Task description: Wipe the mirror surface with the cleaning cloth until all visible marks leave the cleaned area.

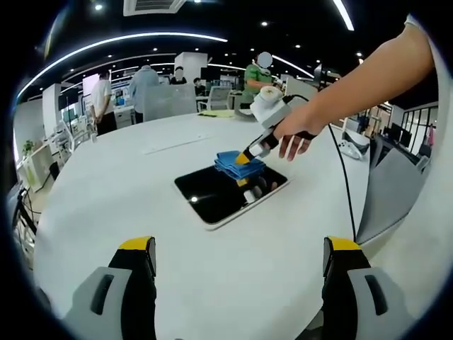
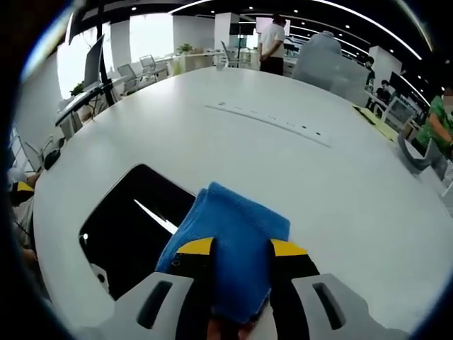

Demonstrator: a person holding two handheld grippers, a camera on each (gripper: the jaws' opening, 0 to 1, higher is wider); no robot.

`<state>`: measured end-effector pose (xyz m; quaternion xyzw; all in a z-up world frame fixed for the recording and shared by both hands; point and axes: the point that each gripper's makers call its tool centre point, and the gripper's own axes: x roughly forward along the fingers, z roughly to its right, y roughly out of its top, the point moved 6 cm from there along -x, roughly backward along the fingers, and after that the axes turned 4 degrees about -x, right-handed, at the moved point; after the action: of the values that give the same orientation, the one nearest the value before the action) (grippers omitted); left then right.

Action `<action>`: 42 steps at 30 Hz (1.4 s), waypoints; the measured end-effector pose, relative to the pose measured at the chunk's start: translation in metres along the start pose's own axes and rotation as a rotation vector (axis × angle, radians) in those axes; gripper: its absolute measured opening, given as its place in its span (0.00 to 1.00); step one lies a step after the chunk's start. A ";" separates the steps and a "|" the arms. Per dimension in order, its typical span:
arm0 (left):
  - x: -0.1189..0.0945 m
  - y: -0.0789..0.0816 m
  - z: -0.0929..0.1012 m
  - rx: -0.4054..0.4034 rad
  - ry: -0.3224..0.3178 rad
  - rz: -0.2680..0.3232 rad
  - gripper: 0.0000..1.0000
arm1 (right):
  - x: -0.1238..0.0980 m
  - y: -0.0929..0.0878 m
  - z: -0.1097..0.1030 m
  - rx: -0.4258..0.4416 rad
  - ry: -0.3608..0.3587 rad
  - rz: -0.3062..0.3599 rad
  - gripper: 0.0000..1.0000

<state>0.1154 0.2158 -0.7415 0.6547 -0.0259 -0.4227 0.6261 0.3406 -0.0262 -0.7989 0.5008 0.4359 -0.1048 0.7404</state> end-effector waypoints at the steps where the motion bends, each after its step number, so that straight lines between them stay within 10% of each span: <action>1: 0.000 0.000 0.000 0.001 -0.001 -0.001 0.99 | 0.000 0.000 0.001 0.001 0.000 0.000 0.26; 42: 0.019 0.008 0.016 0.032 -0.048 -0.036 0.99 | -0.008 -0.015 0.013 0.043 0.010 0.025 0.24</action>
<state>0.1221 0.1909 -0.7421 0.6547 -0.0358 -0.4492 0.6069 0.3340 -0.0468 -0.8006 0.5227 0.4309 -0.1024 0.7285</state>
